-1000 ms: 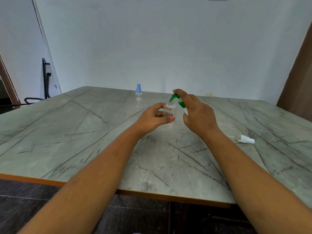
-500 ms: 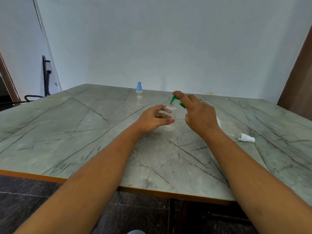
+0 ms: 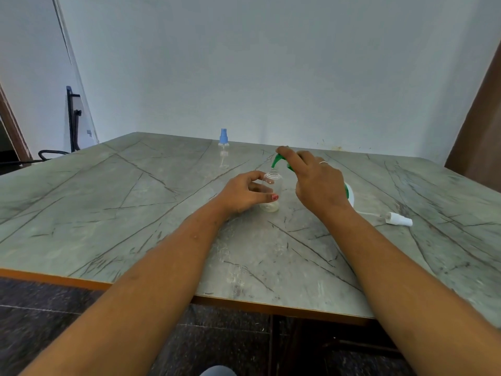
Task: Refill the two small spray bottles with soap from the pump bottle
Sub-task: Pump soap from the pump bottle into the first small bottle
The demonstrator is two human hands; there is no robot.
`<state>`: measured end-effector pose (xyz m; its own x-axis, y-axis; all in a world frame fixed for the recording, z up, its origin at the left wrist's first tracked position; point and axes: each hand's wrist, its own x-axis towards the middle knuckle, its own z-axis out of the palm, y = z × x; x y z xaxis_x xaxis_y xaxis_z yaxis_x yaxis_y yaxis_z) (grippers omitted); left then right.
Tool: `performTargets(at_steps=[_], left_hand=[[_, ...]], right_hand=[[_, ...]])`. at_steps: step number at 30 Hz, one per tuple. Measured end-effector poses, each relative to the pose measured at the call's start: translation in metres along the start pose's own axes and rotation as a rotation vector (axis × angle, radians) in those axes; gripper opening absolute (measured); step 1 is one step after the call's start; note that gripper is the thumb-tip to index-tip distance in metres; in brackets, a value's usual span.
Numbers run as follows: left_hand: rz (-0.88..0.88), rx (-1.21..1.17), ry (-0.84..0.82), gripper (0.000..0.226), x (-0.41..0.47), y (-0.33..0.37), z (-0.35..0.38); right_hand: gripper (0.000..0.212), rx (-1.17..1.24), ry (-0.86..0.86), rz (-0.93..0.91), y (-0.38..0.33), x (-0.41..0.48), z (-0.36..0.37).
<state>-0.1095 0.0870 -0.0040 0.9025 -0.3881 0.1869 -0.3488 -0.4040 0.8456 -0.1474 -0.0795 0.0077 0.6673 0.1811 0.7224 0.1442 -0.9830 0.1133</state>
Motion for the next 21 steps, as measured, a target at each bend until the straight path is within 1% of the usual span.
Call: performTargets(at_steps=[2, 5, 8, 15, 21], left_hand=[[0.005, -0.006, -0.003, 0.044, -0.0011, 0.0002, -0.0003], [0.003, 0.003, 0.005, 0.044, -0.0005, 0.0002, -0.0002], [0.001, 0.014, 0.002, 0.039, 0.0002, 0.0001, 0.0001], [-0.004, 0.005, 0.003, 0.040, 0.0032, -0.0029, -0.0003], [-0.007, 0.004, 0.012, 0.040, 0.0051, -0.0037, -0.0002]], right_hand=[[0.067, 0.000, 0.000, -0.002, 0.0014, -0.0001, 0.0005], [0.063, 0.010, -0.004, 0.015, 0.0024, 0.0002, 0.0011], [0.060, 0.014, -0.003, 0.008, 0.0010, 0.0011, 0.0010], [0.070, -0.026, 0.010, -0.017, -0.0003, 0.0004, 0.0010], [0.061, 0.000, -0.003, 0.013, 0.0003, 0.0009, -0.0005]])
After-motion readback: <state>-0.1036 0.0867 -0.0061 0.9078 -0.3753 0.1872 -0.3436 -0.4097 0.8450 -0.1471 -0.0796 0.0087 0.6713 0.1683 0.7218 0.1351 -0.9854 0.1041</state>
